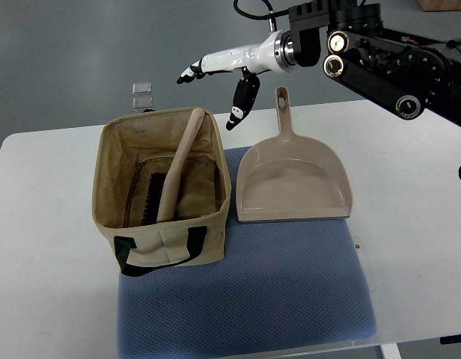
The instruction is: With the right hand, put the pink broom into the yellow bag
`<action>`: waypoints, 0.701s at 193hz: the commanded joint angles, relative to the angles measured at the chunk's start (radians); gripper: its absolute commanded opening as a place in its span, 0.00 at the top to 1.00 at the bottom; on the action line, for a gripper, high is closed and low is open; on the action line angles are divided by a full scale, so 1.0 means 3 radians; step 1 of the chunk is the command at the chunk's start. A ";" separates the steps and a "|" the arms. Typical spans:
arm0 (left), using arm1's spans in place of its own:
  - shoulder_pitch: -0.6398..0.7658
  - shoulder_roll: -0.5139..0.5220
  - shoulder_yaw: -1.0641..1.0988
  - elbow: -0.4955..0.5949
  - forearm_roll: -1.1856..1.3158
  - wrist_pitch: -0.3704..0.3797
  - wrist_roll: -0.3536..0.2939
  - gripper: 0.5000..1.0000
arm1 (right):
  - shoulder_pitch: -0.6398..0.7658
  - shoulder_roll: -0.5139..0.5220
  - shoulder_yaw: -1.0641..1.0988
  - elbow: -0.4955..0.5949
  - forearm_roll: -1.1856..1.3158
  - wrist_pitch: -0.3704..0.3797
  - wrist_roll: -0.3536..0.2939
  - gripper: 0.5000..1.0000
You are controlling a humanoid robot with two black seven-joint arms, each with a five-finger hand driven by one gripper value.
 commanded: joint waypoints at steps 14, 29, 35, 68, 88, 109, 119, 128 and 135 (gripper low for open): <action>0.0015 0.0000 0.0000 0.0004 0.0000 0.0000 0.0000 0.00 | -0.0197 -0.0054 0.0830 -0.0008 0.0151 -0.0302 0.0005 0.12; 0.0031 0.0000 0.0000 0.0004 0.0000 0.0000 0.0000 0.00 | -0.0417 -0.0069 0.1228 -0.0044 0.0427 -0.0522 -0.0001 0.12; 0.0031 0.0000 -0.0005 0.0015 0.0000 0.0000 0.0000 0.00 | -0.0545 -0.0064 0.1443 -0.0064 0.0626 -0.0696 -0.0001 0.12; 0.0041 0.0000 0.0000 0.0025 0.0000 0.0000 0.0000 0.00 | -0.1102 0.0018 0.1914 -0.0212 0.1832 -0.1697 0.0015 0.12; 0.0041 0.0000 0.0010 0.0025 0.0000 0.0000 0.0000 0.00 | -0.1327 0.0049 0.1929 -0.0315 0.2615 -0.2153 0.0025 0.12; 0.0041 0.0000 0.0015 0.0025 0.0000 0.0000 0.0000 0.00 | -0.1721 0.0044 0.1939 -0.0315 0.3336 -0.2184 0.0168 0.12; 0.0041 0.0000 0.0015 0.0025 0.0000 0.0000 0.0000 0.00 | -0.1884 0.0044 0.1934 -0.0325 0.3612 -0.2153 0.0331 0.12; 0.0041 0.0000 0.0020 0.0020 0.0006 0.0000 0.0005 0.00 | -0.1987 0.0054 0.1934 -0.0335 0.3791 -0.2117 0.0444 0.12; 0.0041 0.0000 0.0020 0.0020 0.0000 0.0000 0.0005 0.00 | -0.2068 0.0069 0.1934 -0.0340 0.3909 -0.2081 0.0506 0.12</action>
